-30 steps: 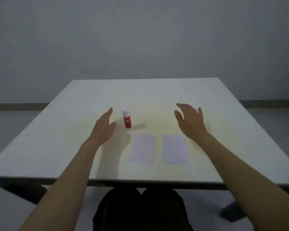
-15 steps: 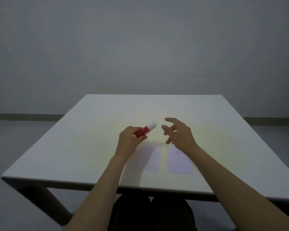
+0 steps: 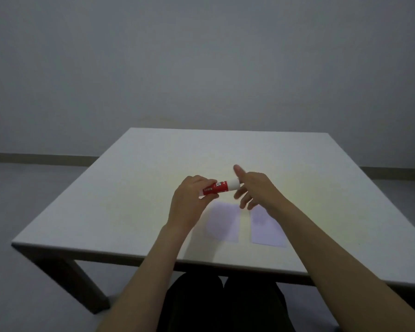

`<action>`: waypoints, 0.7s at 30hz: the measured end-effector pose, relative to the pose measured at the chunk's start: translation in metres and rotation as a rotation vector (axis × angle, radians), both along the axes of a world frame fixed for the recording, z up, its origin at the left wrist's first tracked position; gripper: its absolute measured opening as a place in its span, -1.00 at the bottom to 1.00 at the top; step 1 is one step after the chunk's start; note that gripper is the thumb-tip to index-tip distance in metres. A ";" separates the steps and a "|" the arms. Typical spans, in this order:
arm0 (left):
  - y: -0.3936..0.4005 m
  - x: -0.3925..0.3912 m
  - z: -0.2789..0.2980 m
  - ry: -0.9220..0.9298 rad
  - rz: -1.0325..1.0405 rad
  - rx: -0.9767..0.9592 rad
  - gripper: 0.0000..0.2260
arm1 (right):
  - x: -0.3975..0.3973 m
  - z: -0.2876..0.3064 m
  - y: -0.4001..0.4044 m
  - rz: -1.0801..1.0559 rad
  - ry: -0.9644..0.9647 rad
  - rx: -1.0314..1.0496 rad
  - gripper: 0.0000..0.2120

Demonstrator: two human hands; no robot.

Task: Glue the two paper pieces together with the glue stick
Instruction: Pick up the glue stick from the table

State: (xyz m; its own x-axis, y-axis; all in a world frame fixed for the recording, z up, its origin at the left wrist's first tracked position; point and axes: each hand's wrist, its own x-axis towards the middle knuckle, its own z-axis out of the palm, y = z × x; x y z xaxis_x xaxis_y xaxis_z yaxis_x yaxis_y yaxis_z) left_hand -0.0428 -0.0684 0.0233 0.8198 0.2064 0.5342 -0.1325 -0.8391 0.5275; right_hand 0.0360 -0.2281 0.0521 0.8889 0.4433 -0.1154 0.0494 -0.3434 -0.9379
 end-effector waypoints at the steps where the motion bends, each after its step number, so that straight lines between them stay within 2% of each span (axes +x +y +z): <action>1: -0.001 0.001 -0.001 -0.002 -0.009 0.002 -0.72 | 0.001 0.000 0.000 -0.007 -0.022 -0.003 -0.62; 4: 0.002 0.003 -0.008 -0.009 0.007 0.021 -0.74 | 0.004 -0.002 -0.004 0.120 -0.166 0.032 -0.94; 6: 0.004 0.004 -0.014 -0.001 0.013 0.024 -0.74 | 0.004 -0.003 -0.006 0.238 -0.177 -0.012 -0.78; 8: 0.004 0.004 -0.019 0.020 -0.002 0.019 -0.74 | 0.002 -0.004 -0.002 0.191 -0.154 -0.108 -0.64; 10: 0.000 0.004 -0.023 0.046 -0.016 0.018 -0.74 | 0.000 -0.004 0.001 0.080 -0.190 -0.166 -0.69; 12: -0.001 0.005 -0.026 0.074 -0.030 -0.013 -0.73 | 0.001 -0.006 0.000 0.035 -0.275 -0.139 -0.76; 15: 0.001 0.003 -0.026 0.121 -0.064 -0.214 -0.77 | 0.004 -0.002 -0.006 0.045 -0.396 -0.036 -0.97; 18: 0.003 -0.003 -0.024 0.204 -0.121 -0.387 -0.86 | 0.022 -0.001 -0.025 -0.135 -0.423 0.034 -0.82; 21: 0.000 -0.009 -0.022 0.249 -0.211 -0.734 -0.90 | 0.049 -0.015 -0.056 -0.341 -0.528 -0.161 -0.76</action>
